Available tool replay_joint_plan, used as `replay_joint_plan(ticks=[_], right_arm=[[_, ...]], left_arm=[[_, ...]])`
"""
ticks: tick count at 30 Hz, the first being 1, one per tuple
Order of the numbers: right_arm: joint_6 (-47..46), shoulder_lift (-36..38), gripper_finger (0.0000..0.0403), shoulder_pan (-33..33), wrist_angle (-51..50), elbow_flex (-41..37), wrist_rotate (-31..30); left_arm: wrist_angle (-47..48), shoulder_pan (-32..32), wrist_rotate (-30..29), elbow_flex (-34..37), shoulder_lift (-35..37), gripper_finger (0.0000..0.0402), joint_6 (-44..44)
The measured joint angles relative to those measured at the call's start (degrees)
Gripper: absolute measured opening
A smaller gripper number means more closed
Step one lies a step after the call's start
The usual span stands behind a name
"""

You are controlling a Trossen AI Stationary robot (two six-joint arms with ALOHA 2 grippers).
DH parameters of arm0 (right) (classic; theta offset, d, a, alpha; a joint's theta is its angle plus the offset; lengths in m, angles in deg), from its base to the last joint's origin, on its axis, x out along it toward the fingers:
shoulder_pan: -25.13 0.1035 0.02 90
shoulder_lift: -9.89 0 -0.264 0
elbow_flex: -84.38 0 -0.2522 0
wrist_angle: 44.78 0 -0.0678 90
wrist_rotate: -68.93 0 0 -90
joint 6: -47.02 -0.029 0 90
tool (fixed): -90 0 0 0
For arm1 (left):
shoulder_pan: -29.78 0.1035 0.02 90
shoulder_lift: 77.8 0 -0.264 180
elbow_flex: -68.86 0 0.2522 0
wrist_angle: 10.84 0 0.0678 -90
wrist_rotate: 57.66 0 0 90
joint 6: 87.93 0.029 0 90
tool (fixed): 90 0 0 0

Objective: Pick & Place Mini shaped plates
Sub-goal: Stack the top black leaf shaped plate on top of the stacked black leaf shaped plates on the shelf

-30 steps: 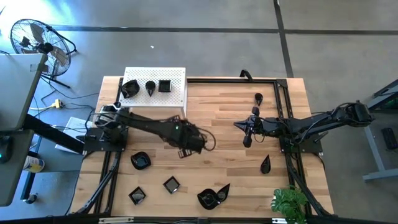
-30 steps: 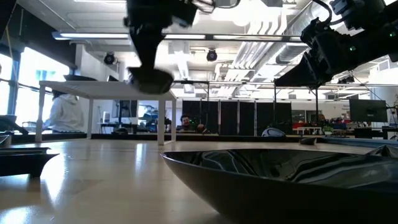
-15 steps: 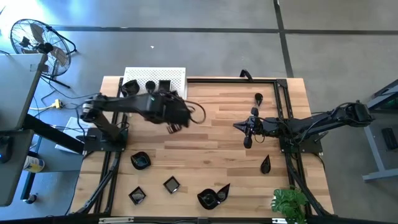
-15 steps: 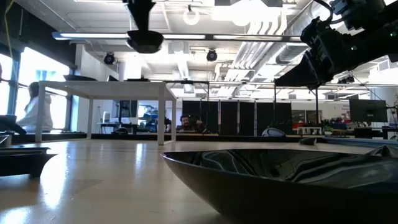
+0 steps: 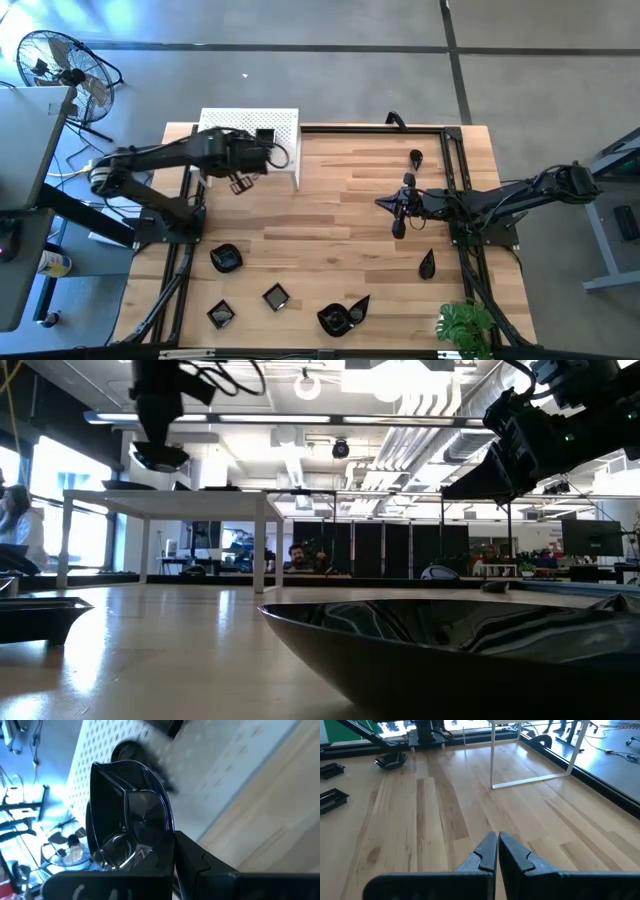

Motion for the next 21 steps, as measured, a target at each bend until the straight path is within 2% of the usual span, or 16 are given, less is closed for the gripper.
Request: replay_joint_plan(ticks=[7,16,21], right_arm=[[0.02,-0.02,0.0007,0.0,0.0,0.0,-0.29],[0.02,0.0,0.0007,0.02,0.02,0.02,-0.09],[0.02,-0.02,0.0007,0.0,0.39,0.02,0.16]], left_arm=[[0.04,1.92,-3.93,5.49,4.52,0.0,4.98],[-0.41,6.21,-2.88,11.16,9.01,0.0,6.63],[-3.77,6.43,-3.42,14.2,12.51,0.0,8.46]])
